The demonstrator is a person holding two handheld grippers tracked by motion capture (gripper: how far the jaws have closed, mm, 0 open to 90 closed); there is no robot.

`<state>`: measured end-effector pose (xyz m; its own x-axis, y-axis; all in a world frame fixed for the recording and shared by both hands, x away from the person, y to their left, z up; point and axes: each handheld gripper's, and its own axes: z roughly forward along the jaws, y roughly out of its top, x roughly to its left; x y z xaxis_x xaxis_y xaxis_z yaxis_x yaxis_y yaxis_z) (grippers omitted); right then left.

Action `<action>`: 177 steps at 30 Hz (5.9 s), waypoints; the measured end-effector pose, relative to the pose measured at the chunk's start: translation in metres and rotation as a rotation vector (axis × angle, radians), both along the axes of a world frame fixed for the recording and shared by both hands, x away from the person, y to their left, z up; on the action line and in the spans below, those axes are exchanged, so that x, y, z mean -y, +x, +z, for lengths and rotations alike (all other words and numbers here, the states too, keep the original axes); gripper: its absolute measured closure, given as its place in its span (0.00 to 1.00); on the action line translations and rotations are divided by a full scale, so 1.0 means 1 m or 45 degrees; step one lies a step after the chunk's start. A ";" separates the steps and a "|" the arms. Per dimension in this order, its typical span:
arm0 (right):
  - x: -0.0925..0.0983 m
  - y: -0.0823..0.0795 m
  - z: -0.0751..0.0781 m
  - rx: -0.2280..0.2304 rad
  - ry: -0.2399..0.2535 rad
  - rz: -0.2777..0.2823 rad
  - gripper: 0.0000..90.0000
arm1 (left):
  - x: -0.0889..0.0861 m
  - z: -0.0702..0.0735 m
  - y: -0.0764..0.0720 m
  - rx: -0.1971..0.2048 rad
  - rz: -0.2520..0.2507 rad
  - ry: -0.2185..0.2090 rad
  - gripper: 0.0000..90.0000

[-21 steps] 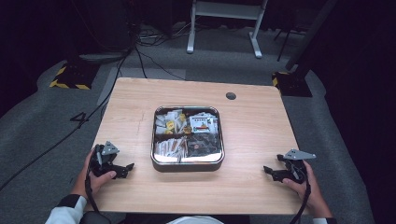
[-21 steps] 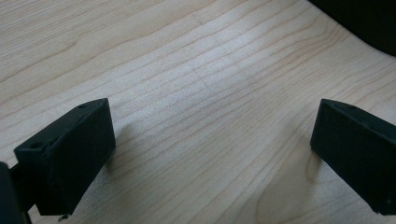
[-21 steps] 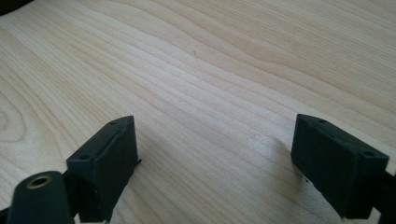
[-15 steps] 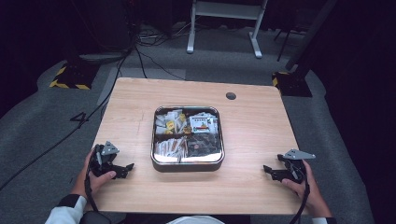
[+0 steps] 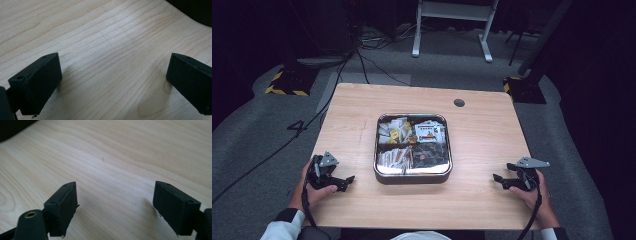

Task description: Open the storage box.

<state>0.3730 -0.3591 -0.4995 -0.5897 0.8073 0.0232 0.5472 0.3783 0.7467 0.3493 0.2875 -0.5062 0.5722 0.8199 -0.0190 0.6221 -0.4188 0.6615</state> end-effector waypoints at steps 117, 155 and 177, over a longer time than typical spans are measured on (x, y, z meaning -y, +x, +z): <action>-0.288 0.103 0.098 0.051 -0.092 0.610 0.66 | -0.002 0.000 -0.002 0.005 -0.003 -0.002 0.01; -0.217 0.094 0.132 0.128 -0.082 0.492 0.66 | -0.002 0.000 -0.002 0.005 -0.004 -0.001 0.01; -0.157 0.093 0.135 0.129 -0.087 0.377 0.66 | -0.002 0.000 -0.001 0.001 -0.015 -0.003 0.00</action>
<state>0.4657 -0.2024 -0.3650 -0.7960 0.5977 -0.0958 0.3299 0.5610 0.7592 0.3486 0.2899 -0.5064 0.5819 0.8130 -0.0209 0.6168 -0.4244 0.6629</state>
